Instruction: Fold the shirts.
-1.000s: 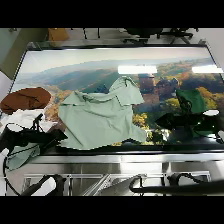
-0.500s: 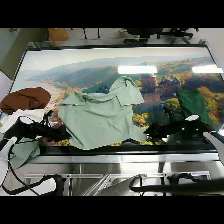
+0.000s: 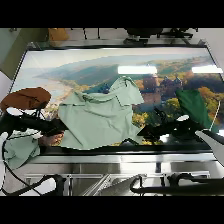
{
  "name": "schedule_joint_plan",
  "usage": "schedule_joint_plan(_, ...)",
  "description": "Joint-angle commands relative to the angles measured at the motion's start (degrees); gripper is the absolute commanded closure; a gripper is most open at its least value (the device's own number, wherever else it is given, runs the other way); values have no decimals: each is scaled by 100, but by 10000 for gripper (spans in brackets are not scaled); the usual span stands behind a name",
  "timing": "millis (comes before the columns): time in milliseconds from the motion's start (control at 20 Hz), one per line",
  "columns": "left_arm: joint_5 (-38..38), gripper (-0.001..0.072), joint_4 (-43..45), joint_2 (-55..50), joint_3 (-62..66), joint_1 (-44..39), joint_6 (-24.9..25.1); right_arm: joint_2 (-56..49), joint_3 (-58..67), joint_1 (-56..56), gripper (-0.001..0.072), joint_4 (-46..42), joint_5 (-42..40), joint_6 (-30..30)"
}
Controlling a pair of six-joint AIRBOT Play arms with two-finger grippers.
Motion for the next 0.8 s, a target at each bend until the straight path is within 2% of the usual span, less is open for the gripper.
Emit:
schedule_joint_plan(0, 245, 143, 361, 455, -17, 490, -55, -17, -2, 26, 253, 68, -210, -20)
schedule_joint_plan(250, 1204, 143, 546, 382, -1027, 599, 11, -17, -2, 24, 253, 66, -210, -85)
schedule_joint_plan(550, 990, 143, -546, -566, -1239, 507, 525, -17, -2, 26, 253, 85, -212, -85)
schedule_joint_plan(700, 1025, 145, -505, -828, -1239, 146, 522, -17, -2, 26, 253, 334, -212, -173)
schedule_joint_plan(750, 1071, 169, -505, -898, -1239, 11, 520, -17, -2, 26, 254, 417, -208, -199)
